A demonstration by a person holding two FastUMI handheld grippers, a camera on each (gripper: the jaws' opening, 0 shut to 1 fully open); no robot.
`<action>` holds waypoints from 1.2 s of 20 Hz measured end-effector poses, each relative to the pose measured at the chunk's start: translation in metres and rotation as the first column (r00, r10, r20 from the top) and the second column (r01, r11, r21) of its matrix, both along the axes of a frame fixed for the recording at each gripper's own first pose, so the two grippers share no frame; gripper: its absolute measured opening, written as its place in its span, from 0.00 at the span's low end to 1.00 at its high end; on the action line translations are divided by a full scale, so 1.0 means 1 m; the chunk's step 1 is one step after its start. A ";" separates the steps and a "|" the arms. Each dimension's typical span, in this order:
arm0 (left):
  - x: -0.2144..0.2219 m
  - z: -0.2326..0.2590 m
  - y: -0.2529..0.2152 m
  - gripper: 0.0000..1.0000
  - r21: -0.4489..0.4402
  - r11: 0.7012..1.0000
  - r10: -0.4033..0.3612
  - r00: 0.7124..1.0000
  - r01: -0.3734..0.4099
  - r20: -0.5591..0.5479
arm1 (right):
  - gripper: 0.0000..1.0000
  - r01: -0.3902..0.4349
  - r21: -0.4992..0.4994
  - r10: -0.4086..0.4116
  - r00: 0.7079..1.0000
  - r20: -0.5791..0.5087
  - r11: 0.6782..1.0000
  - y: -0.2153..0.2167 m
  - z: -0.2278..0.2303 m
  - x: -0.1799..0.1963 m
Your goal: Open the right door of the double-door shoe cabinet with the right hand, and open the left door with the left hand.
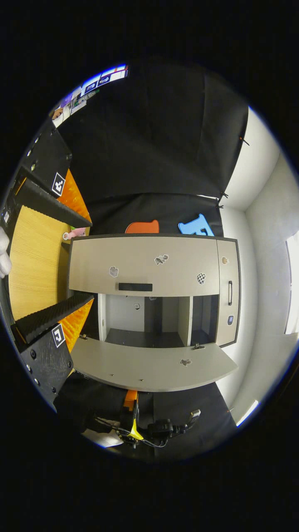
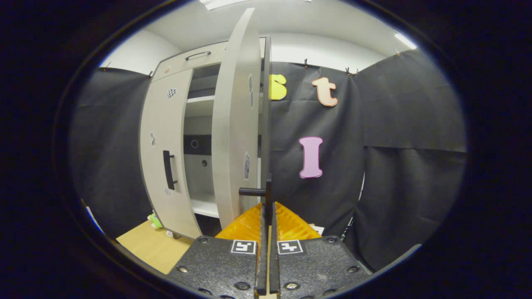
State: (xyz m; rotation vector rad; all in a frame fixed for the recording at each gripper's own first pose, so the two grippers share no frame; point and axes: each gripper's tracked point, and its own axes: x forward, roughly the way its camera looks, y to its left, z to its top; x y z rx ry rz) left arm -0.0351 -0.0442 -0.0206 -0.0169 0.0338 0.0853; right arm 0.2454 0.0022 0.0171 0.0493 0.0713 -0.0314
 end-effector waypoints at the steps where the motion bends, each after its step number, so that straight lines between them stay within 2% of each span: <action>1: 0.001 0.000 0.005 0.95 0.001 1.000 -0.003 1.000 0.003 -0.001 | 0.15 0.023 0.003 -0.023 1.000 -0.001 1.000 -0.002 0.001 -0.007; 2: 0.004 0.001 0.010 0.95 0.004 1.000 -0.008 1.000 0.008 0.001 | 0.16 0.045 0.009 -0.045 0.999 -0.002 0.999 -0.005 0.002 -0.016; 3: 0.007 0.001 0.014 0.95 0.009 1.000 -0.012 1.000 0.012 0.002 | 0.29 0.057 0.022 -0.057 0.998 0.002 0.998 -0.003 0.003 -0.021; 4: 0.009 0.001 0.019 0.95 0.014 1.000 -0.018 1.000 0.018 0.002 | 0.35 0.050 0.035 -0.050 0.999 0.000 0.998 0.006 0.004 -0.032; 5: 0.013 0.000 0.022 0.95 0.019 1.000 -0.023 1.000 0.023 0.000 | 0.64 0.041 0.036 -0.041 0.999 -0.004 0.999 0.016 -0.001 -0.038; 6: 0.015 -0.001 0.026 0.95 0.022 0.999 -0.030 1.000 0.030 0.000 | 0.75 0.040 0.034 -0.040 0.999 -0.006 0.999 0.024 -0.004 -0.045; 7: 0.018 -0.002 0.029 0.95 0.024 0.999 -0.035 0.999 0.035 0.000 | 0.94 0.034 0.035 -0.034 0.999 -0.012 0.999 0.033 -0.009 -0.053; 10: 0.028 -0.008 0.039 0.95 0.026 0.998 -0.051 0.999 0.051 -0.015 | 0.99 0.003 0.030 -0.003 1.000 -0.010 1.000 0.077 -0.025 -0.072; 14: 0.041 -0.012 0.048 0.95 0.055 0.996 -0.068 0.997 0.069 -0.020 | 1.00 -0.026 0.024 0.027 0.999 -0.032 0.999 0.117 -0.044 -0.088; 18: 0.068 0.000 0.047 0.95 0.051 0.995 -0.091 0.995 0.090 0.031 | 1.00 -0.028 0.044 0.030 0.998 -0.049 0.999 0.131 -0.043 -0.093; 24: 0.147 0.018 0.022 0.95 0.047 0.987 -0.156 0.986 0.153 0.061 | 1.00 -0.003 0.020 0.003 0.999 -0.038 1.000 0.134 -0.024 -0.092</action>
